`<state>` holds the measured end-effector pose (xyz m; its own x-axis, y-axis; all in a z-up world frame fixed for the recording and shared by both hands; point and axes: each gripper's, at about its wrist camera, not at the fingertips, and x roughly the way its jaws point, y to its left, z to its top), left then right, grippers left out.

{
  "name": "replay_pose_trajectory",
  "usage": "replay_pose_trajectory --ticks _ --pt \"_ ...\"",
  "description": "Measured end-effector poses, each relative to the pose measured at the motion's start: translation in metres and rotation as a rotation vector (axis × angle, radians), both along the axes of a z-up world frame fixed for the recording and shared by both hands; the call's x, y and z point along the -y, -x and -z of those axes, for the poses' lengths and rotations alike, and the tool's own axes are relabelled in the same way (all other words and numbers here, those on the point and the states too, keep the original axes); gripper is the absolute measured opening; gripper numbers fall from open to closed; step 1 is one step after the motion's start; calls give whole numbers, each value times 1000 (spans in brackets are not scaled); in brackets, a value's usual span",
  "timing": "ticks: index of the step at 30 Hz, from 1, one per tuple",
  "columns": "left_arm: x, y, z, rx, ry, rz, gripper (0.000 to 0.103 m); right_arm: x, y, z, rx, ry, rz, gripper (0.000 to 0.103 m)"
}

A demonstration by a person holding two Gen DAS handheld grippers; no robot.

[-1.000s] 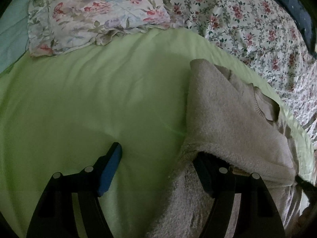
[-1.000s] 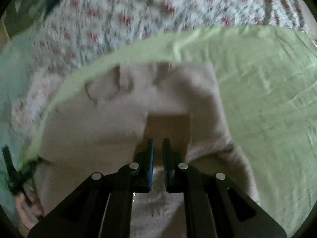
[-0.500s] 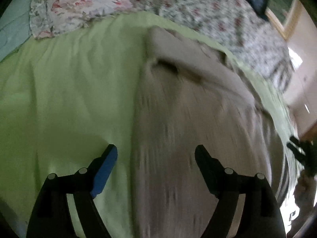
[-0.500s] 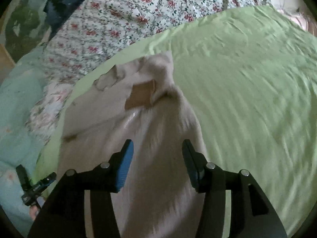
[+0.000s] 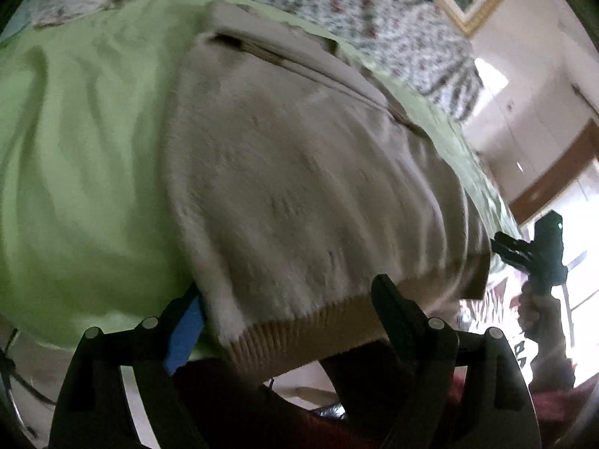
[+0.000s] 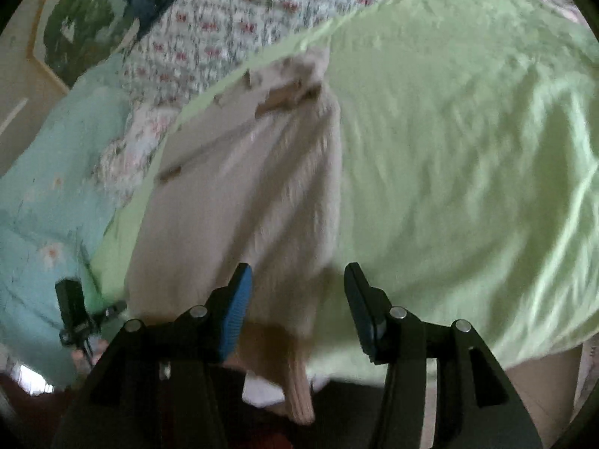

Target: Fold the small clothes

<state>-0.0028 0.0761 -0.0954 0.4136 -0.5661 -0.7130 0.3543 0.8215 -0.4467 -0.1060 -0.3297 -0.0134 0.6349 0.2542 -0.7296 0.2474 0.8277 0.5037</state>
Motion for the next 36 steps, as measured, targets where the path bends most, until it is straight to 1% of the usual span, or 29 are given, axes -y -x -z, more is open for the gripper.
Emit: replay_pose_trajectory --ticks 3,4,6,8,10,12,13,14,15,16,17,18,19,23,26,29,32,34,36 --pt "2 8 4 2 6 40 82 -6 11 8 16 -34 -78 52" --pt "3 8 7 -8 16 55 79 -9 13 10 21 -44 -103 52" --pt "3 10 12 -22 26 76 73 -16 16 16 17 -76 -155 53" --pt "6 12 19 -42 16 105 60 -23 14 24 18 -107 -201 53" --pt "11 9 26 -66 0 126 53 -34 10 32 23 -107 -232 53" --pt "17 9 29 -65 -15 134 52 -38 7 34 43 -121 -236 54" --pt "18 11 27 -54 -20 144 49 -40 7 34 55 -133 -234 53" --pt "18 12 26 -40 -28 150 42 -40 6 34 64 -139 -228 51" --pt "18 13 26 -32 -34 151 36 -41 6 34 72 -138 -225 41" --pt "15 13 27 -30 -39 149 25 -42 5 33 72 -126 -221 26" --pt "12 13 28 -34 -38 145 14 -43 4 33 63 -110 -214 18" --pt "8 13 28 -35 -32 142 11 -44 4 33 55 -106 -211 10" --pt "7 14 27 -30 -28 140 8 -46 4 32 57 -103 -207 10" --pt "-5 30 9 40 -8 123 7 -44 21 13 123 -75 -184 9" --pt "-13 41 -6 88 14 97 6 -31 35 8 149 -88 -143 8" --pt "-20 45 -16 98 42 64 6 -19 41 14 138 -102 -125 8" --pt "-22 47 -28 109 64 42 6 -18 37 21 127 -126 -138 8" --pt "-22 47 -39 120 67 44 6 -17 33 21 142 -143 -142 8" --pt "-20 44 -50 134 72 46 6 -16 30 15 178 -168 -134 8"
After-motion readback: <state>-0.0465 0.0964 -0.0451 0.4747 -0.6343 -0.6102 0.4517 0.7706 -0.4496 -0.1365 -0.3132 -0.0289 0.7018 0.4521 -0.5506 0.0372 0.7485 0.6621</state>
